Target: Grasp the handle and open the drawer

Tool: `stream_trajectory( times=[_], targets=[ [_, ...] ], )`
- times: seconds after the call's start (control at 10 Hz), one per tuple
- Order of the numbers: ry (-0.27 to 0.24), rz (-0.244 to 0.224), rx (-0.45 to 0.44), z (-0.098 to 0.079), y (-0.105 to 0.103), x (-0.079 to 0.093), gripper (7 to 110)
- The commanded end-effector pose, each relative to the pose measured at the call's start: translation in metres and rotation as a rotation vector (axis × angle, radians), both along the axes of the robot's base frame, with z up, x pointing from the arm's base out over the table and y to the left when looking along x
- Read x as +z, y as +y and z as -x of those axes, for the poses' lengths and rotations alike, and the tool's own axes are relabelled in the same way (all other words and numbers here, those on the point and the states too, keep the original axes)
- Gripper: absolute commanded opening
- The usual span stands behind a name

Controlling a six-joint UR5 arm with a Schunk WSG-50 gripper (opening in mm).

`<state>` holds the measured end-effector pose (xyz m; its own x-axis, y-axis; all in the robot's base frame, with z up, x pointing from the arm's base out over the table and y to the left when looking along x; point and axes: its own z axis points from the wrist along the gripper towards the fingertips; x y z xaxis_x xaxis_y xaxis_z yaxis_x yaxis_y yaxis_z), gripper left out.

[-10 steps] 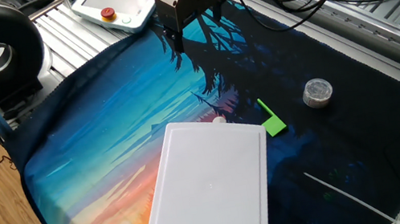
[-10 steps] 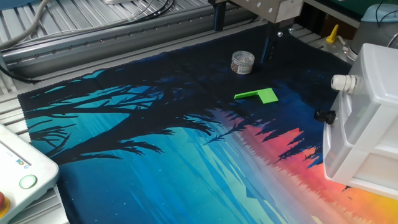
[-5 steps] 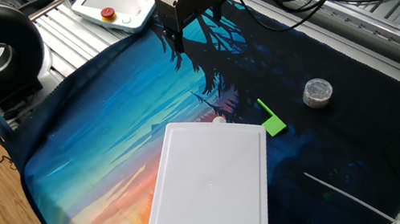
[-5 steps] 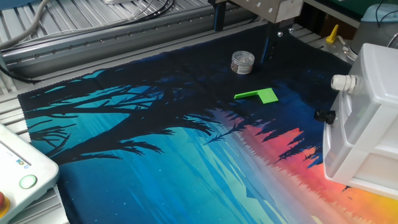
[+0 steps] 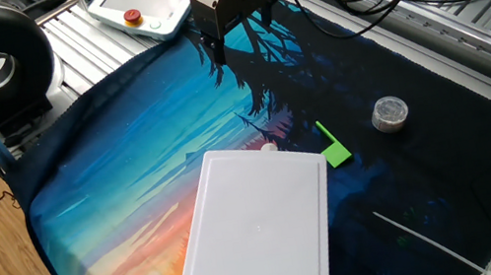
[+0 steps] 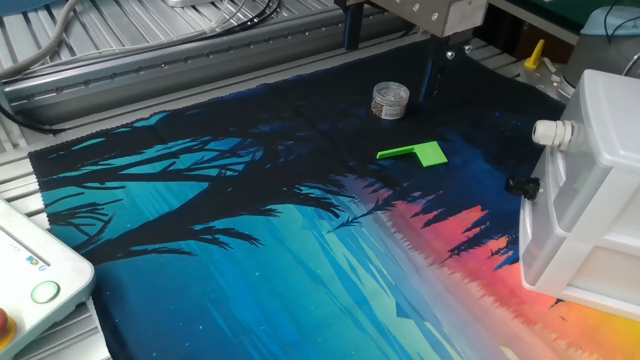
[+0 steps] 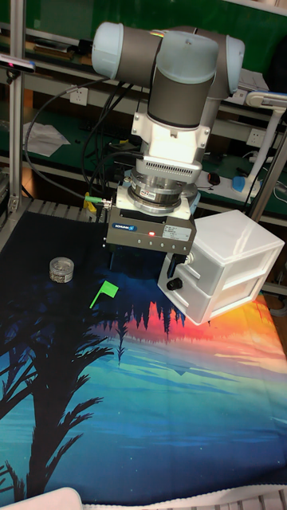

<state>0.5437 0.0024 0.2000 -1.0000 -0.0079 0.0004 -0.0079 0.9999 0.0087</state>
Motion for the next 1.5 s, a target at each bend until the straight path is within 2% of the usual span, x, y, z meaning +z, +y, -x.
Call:
stream_trajectory(
  times=[0.0,0.1,0.2,1.1,1.2,1.4],
  targets=[
    [-0.021,-0.008,-0.188,-0.0057,0.0037,0.0001,109],
    [-0.018,-0.008,-0.185,-0.0051,0.0037,-0.0005,109],
    [-0.016,-0.006,-0.185,-0.0048,0.0033,-0.0006,7],
    [-0.012,-0.004,-0.161,-0.0038,0.0026,-0.0008,7],
    [-0.011,-0.004,-0.138,-0.0034,0.0026,-0.0008,7],
    [-0.013,-0.015,0.03,-0.0037,0.0057,-0.0015,7]
  ],
)
